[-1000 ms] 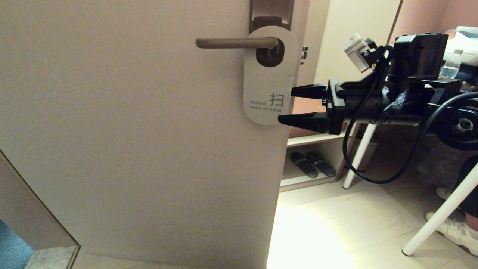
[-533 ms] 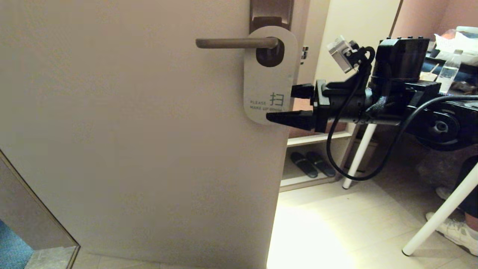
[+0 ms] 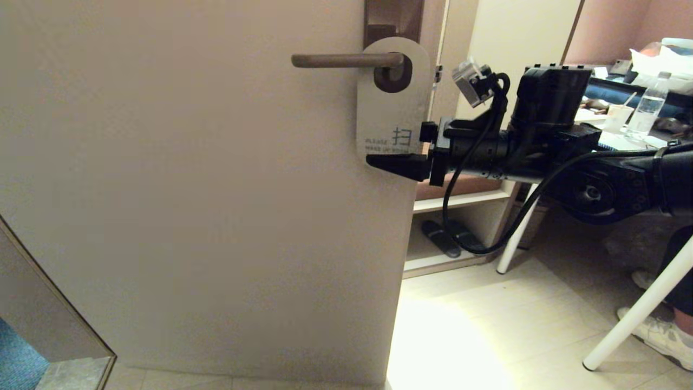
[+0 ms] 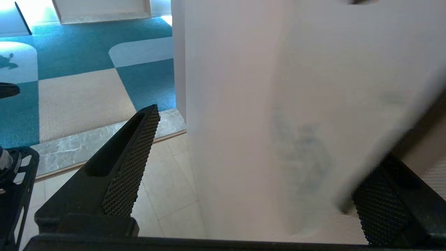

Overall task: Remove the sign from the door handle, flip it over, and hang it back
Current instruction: Take down the sign

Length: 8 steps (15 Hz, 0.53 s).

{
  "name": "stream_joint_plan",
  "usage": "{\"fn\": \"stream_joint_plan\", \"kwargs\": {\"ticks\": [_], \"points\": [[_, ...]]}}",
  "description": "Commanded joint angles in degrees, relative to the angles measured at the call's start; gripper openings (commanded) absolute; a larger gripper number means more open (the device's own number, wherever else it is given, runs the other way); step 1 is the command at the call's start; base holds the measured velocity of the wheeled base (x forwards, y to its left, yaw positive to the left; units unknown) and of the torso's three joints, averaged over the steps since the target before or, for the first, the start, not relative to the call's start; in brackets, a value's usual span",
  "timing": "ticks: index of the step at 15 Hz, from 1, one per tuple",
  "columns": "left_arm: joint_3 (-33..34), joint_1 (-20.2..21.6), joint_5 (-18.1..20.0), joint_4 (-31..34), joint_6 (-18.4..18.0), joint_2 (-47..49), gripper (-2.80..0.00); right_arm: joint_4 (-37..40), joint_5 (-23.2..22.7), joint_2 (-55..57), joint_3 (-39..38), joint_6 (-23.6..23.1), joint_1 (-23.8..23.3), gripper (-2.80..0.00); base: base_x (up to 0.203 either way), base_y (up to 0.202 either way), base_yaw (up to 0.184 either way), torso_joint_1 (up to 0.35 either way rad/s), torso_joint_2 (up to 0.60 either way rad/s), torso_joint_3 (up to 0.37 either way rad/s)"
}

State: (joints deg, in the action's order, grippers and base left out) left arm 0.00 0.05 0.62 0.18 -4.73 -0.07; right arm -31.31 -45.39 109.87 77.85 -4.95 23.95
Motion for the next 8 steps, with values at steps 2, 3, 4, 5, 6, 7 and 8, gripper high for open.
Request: {"fn": "stream_joint_plan", "kwargs": {"ticks": [2, 3, 4, 5, 6, 7, 8], "points": [[0.0, 0.04, -0.01, -0.01, -0.02, 0.07, -2.8, -0.16, -0.49, 0.96, -0.06, -0.15, 0.04, 0.0, 0.0, 0.0, 0.0, 0.0, 0.0, 0.0], [0.0, 0.04, -0.01, -0.01, -0.02, 0.07, -2.8, -0.16, -0.49, 1.06, -0.15, -0.14, 0.05, 0.0, 0.0, 0.0, 0.0, 0.0, 0.0, 0.0], [0.0, 0.04, -0.01, -0.01, -0.02, 0.07, -2.8, -0.16, -0.56, 1.17, -0.06, 0.01, 0.04, 0.0, 0.0, 0.0, 0.0, 0.0, 0.0, 0.0], [0.0, 0.04, -0.01, -0.01, -0.02, 0.07, -2.8, -0.16, -0.61, 1.53, 0.05, 0.11, 0.04, 0.0, 0.0, 0.0, 0.0, 0.0, 0.0, 0.0], [0.0, 0.04, -0.01, -0.01, -0.02, 0.07, -2.8, -0.16, -0.75, 1.58, 0.2, 0.2, 0.04, 0.0, 0.0, 0.0, 0.0, 0.0, 0.0, 0.0], [0.0, 0.04, -0.01, -0.01, -0.02, 0.07, -2.8, -0.16, -0.9, 1.67, 0.2, 0.2, -0.03, 0.0, 0.0, 0.0, 0.0, 0.0, 0.0, 0.0], [0.0, 0.04, -0.01, -0.01, -0.02, 0.07, -2.8, -0.16, -1.01, 1.84, 0.2, 0.2, -0.05, 0.0, 0.0, 0.0, 0.0, 0.0, 0.0, 0.0]]}}
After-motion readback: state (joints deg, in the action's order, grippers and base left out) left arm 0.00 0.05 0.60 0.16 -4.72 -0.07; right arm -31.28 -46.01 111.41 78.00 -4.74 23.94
